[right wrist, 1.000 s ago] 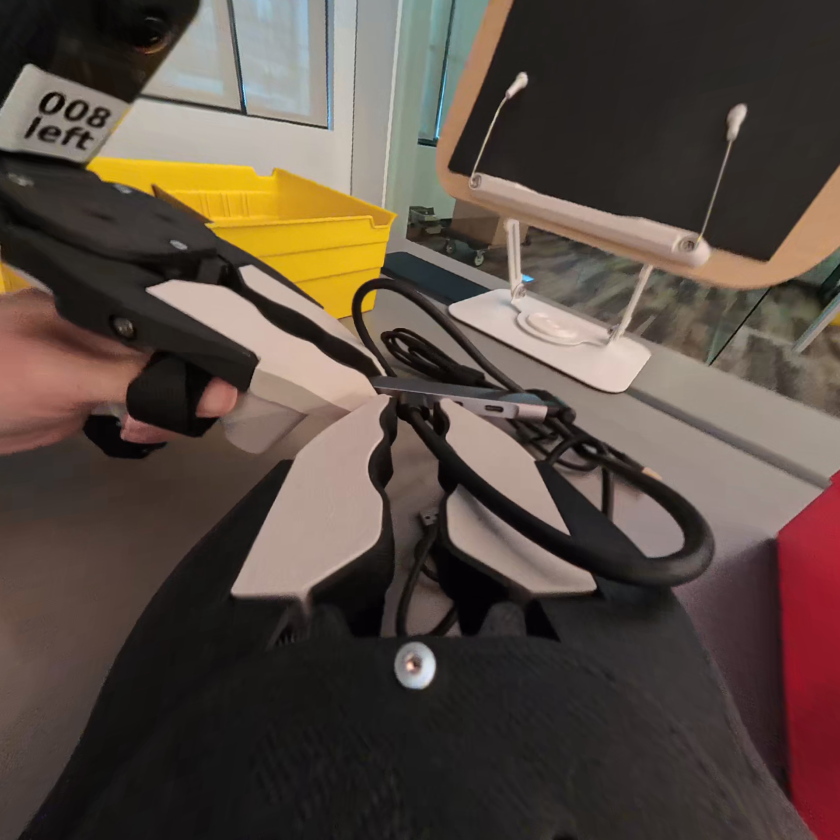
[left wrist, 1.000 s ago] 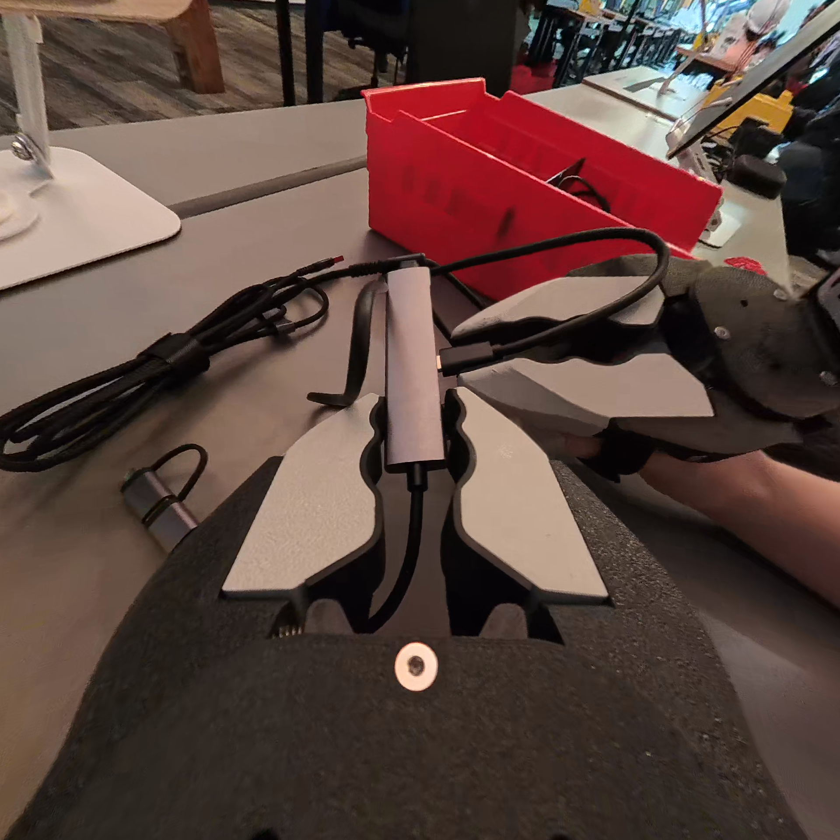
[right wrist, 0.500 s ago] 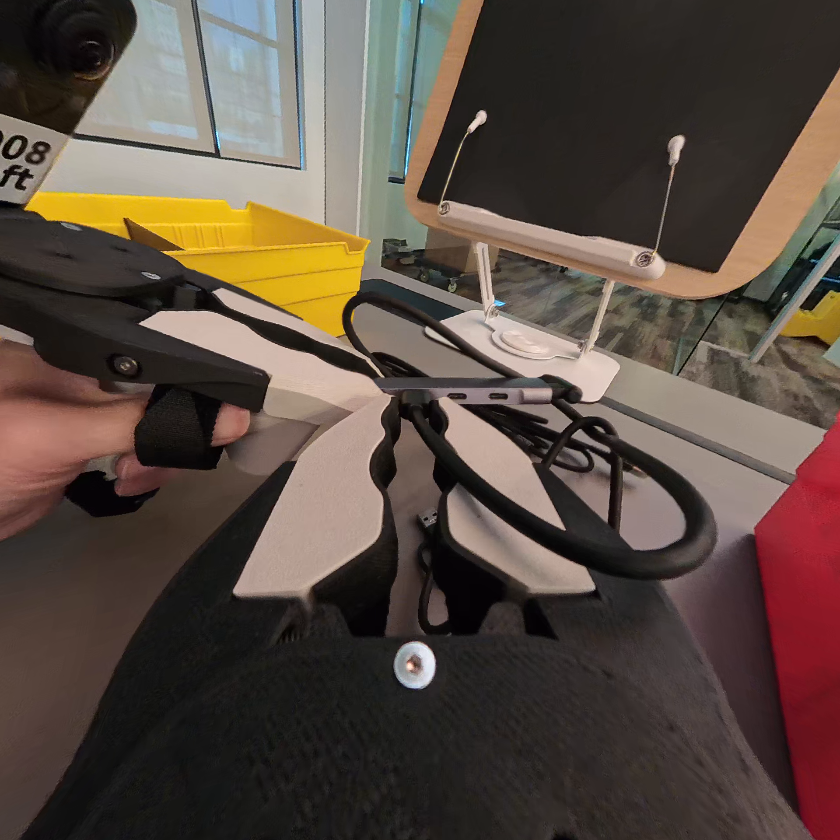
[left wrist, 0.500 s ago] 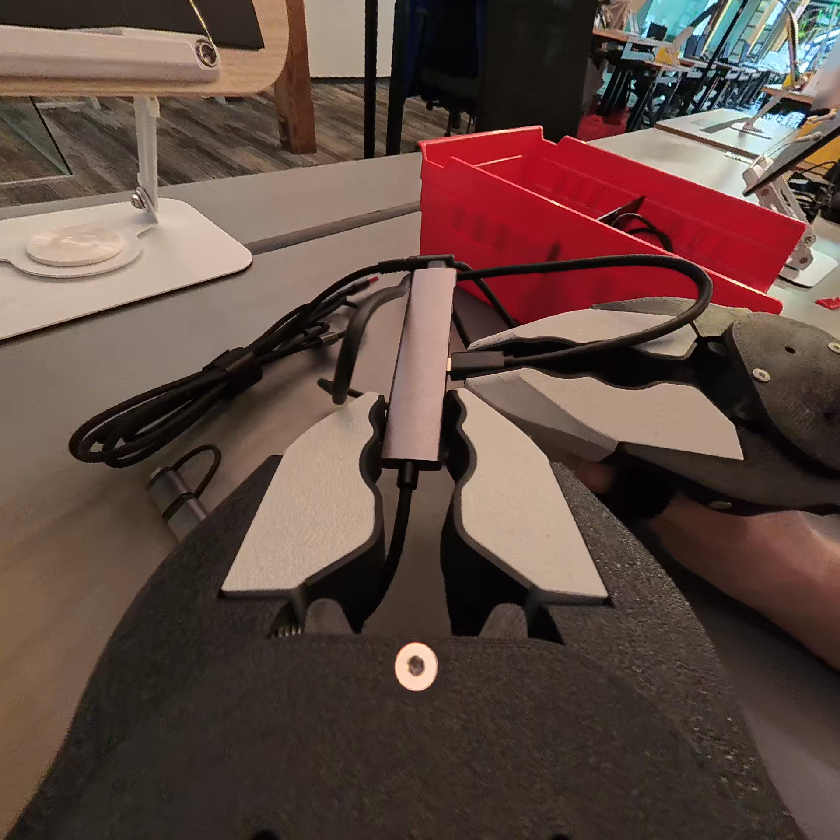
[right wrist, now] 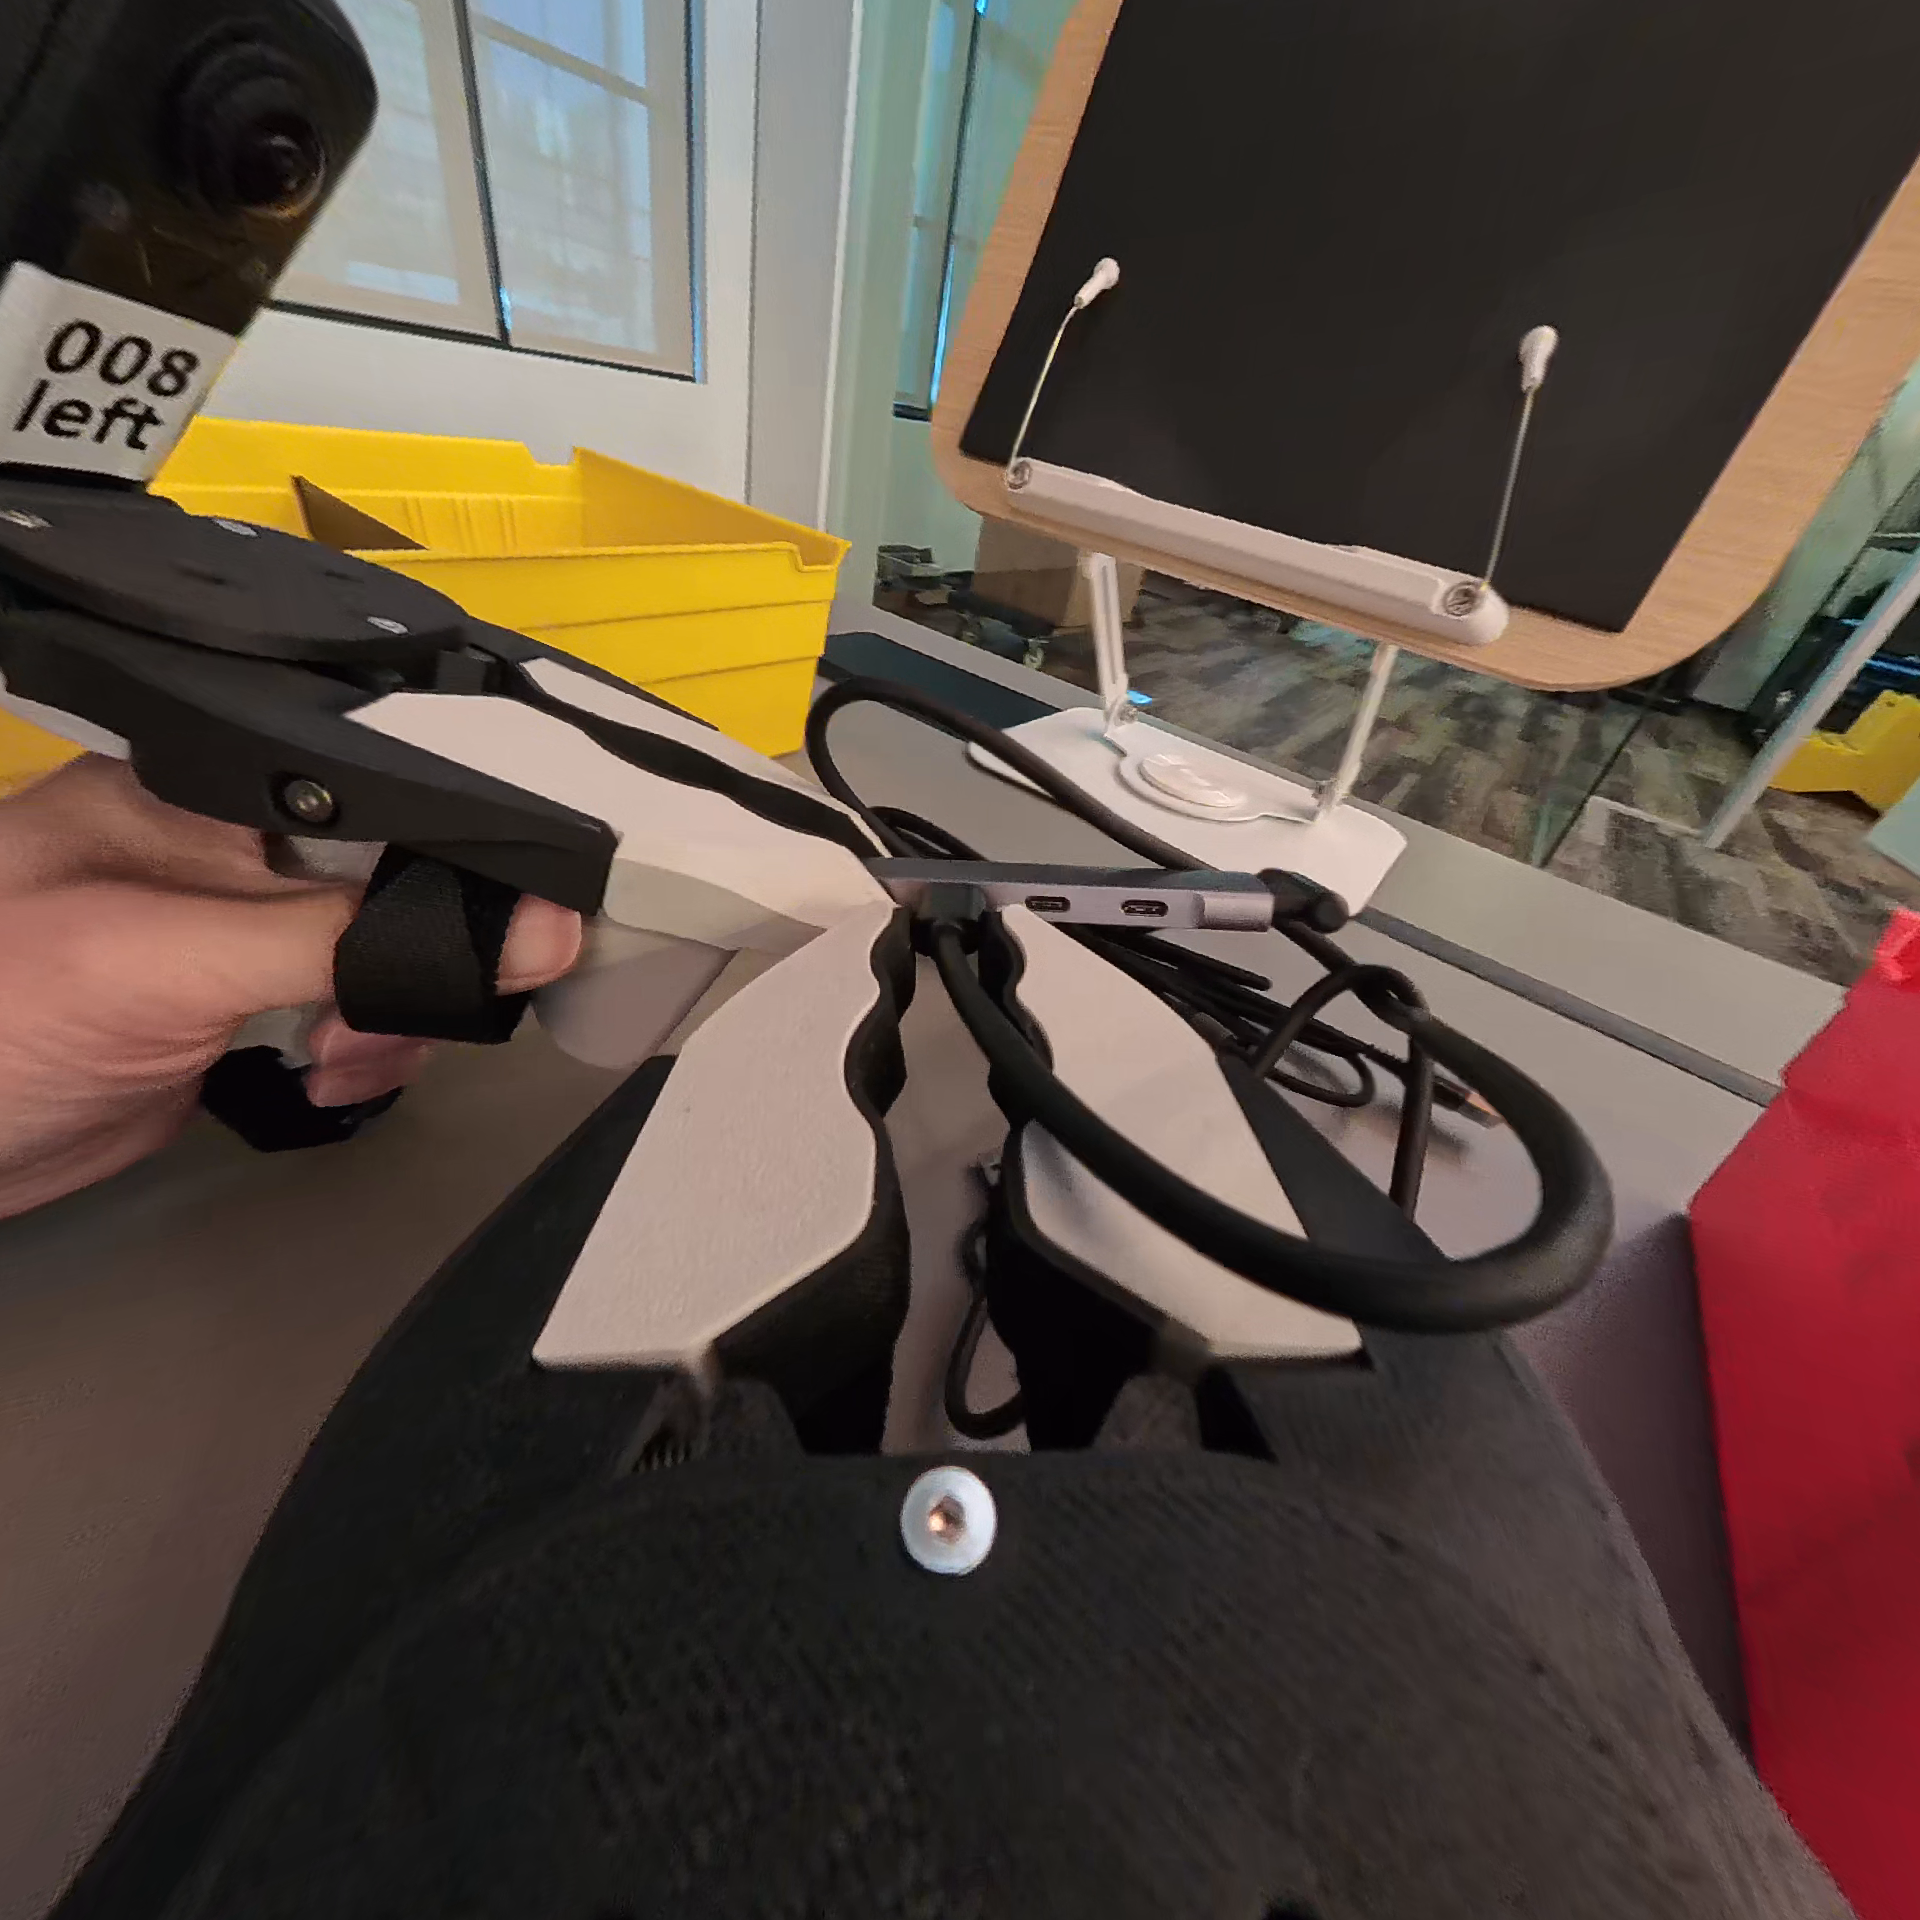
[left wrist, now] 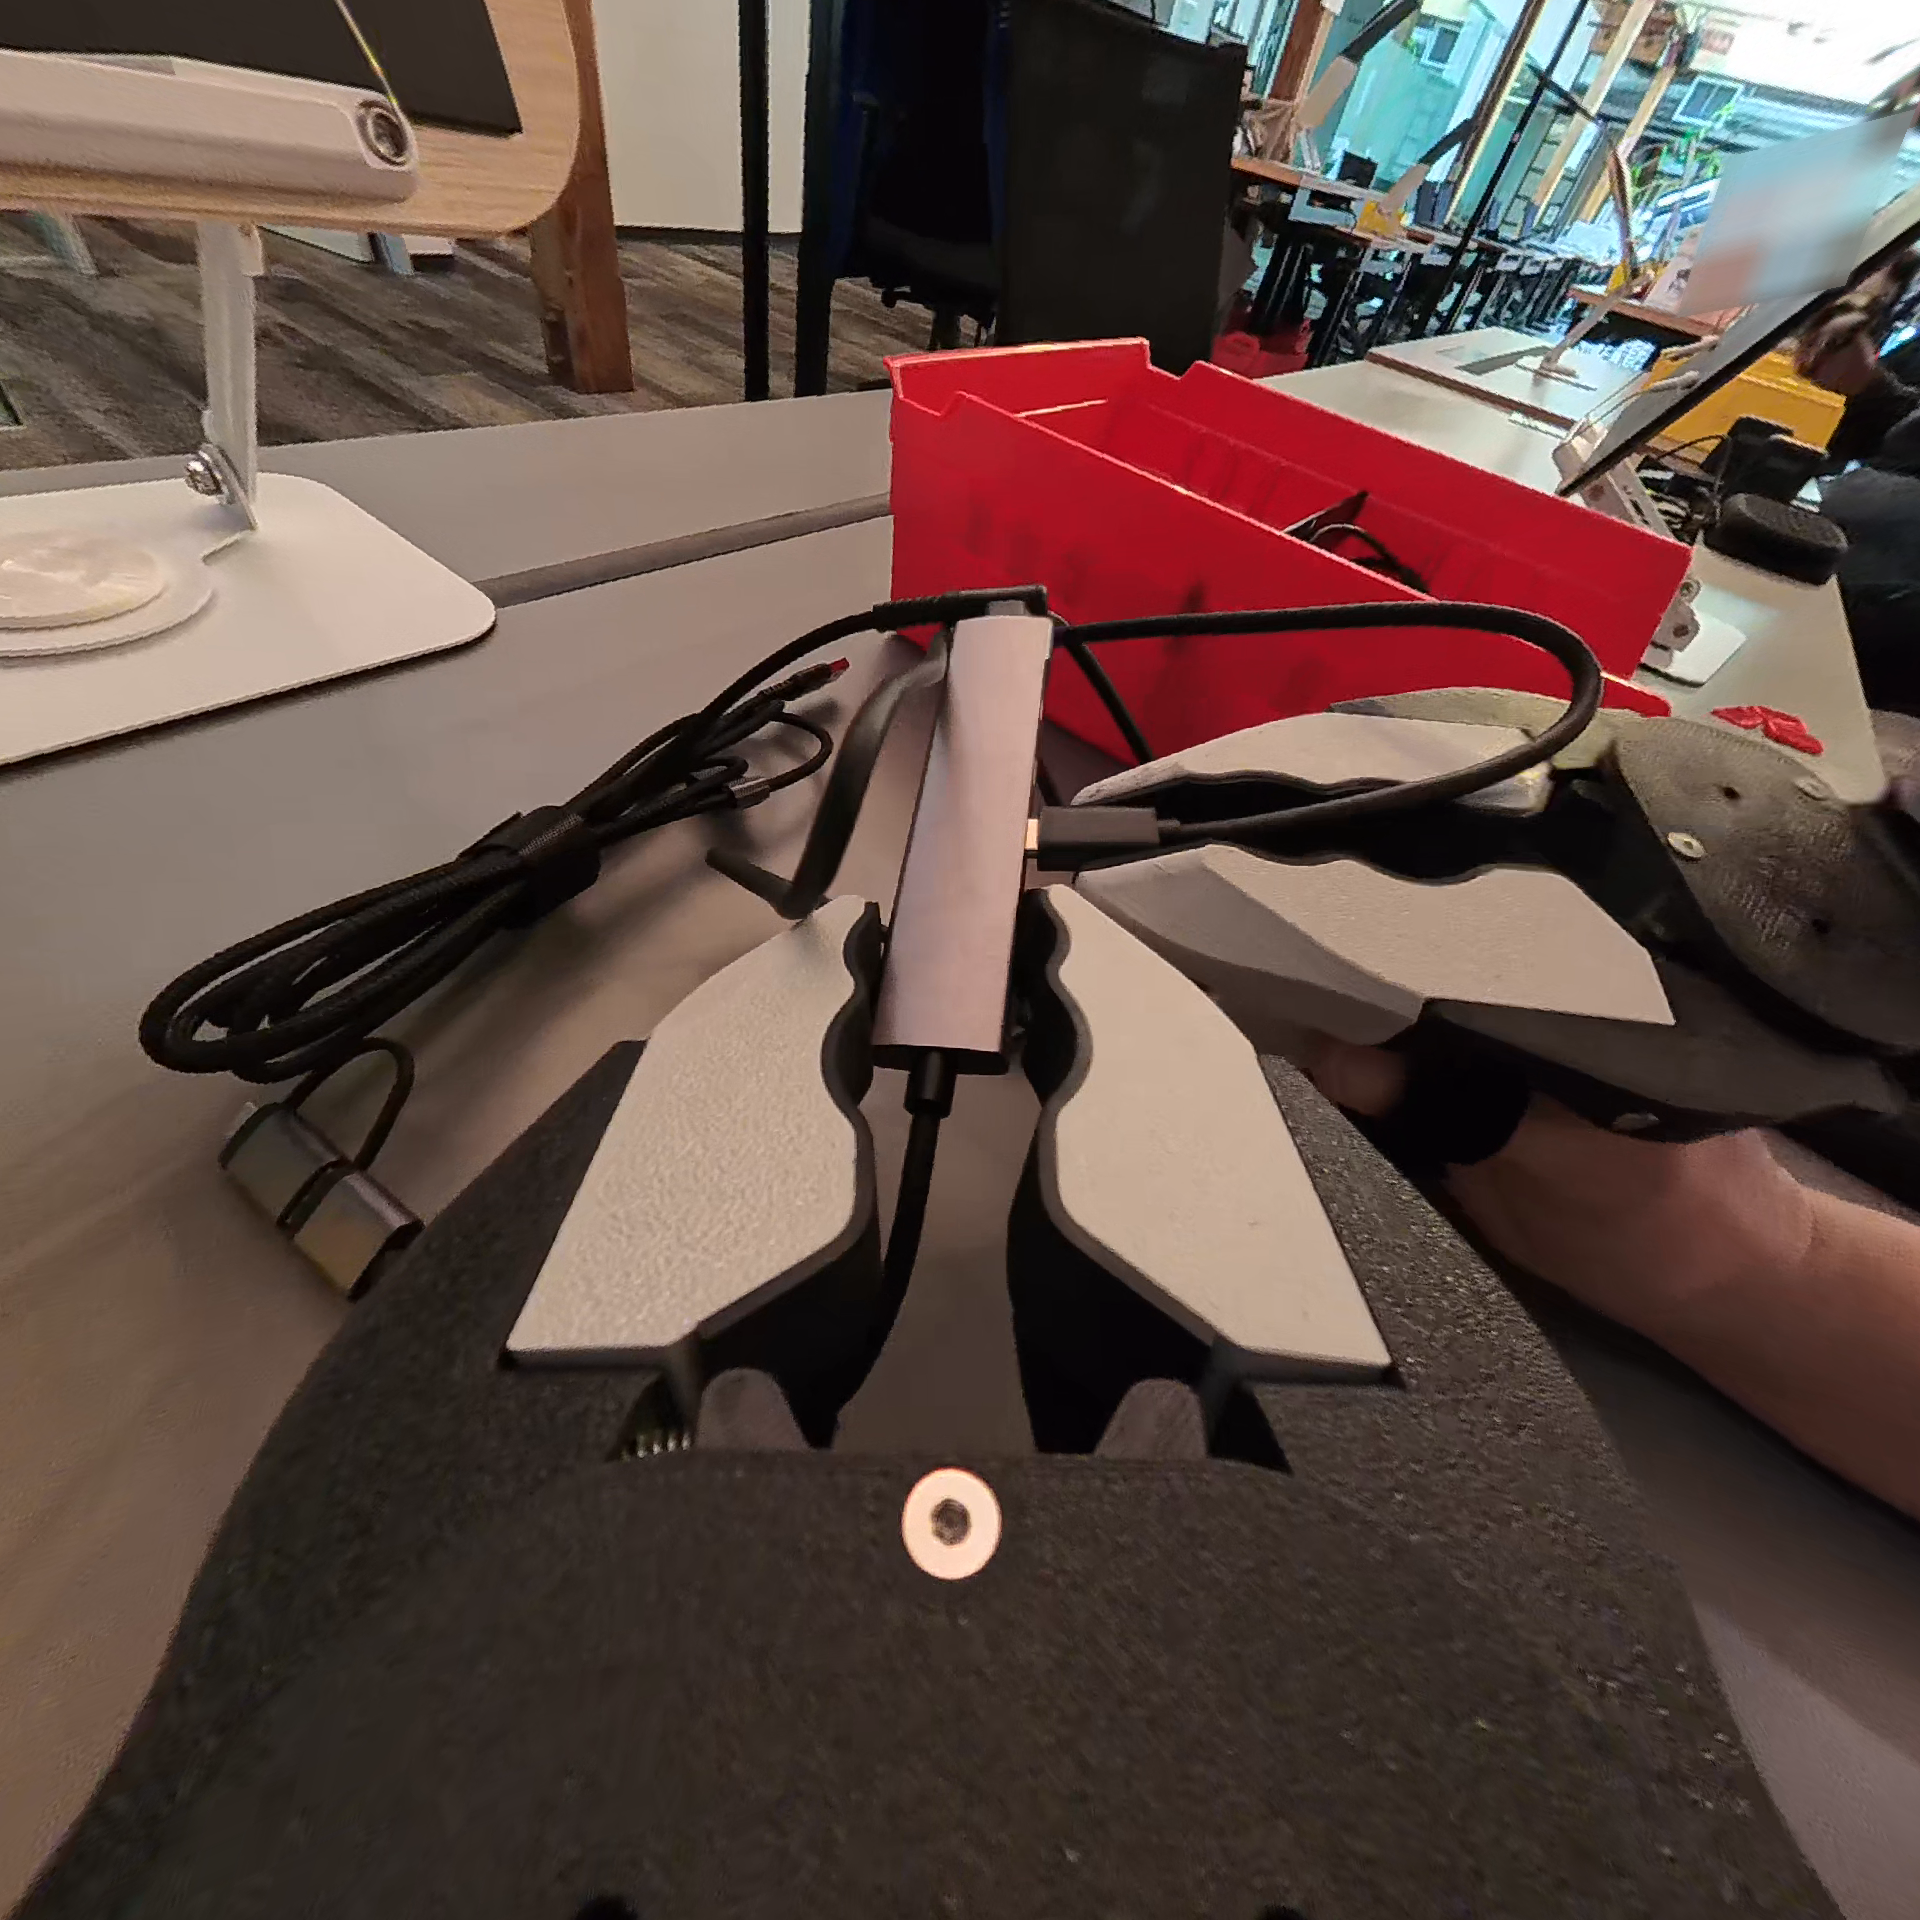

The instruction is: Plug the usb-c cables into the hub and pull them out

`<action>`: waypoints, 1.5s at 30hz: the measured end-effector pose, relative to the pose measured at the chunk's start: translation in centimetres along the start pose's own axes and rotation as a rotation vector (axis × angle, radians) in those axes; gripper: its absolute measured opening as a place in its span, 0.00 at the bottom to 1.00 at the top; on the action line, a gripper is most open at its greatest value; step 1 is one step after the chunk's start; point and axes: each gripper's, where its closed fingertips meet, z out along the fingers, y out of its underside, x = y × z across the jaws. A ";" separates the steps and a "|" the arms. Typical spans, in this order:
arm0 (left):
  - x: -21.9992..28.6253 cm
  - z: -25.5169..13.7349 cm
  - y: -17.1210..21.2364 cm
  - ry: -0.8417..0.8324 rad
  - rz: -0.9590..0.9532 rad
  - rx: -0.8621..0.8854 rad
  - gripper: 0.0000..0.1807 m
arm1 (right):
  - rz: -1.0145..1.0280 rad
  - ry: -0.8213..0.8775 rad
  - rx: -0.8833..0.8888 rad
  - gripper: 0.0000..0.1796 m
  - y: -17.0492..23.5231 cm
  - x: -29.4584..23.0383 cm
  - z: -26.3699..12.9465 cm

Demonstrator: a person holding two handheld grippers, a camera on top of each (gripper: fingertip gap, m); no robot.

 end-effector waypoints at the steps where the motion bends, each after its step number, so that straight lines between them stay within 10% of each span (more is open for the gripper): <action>1: -0.1 0.1 0.0 -0.007 -0.006 -0.001 0.14 | -0.012 0.020 -0.004 0.07 0.0 0.1 0.0; 45: -2.5 -0.1 -0.3 -0.081 -0.004 0.039 0.14 | -0.165 0.130 -0.031 0.07 0.0 0.5 -1.4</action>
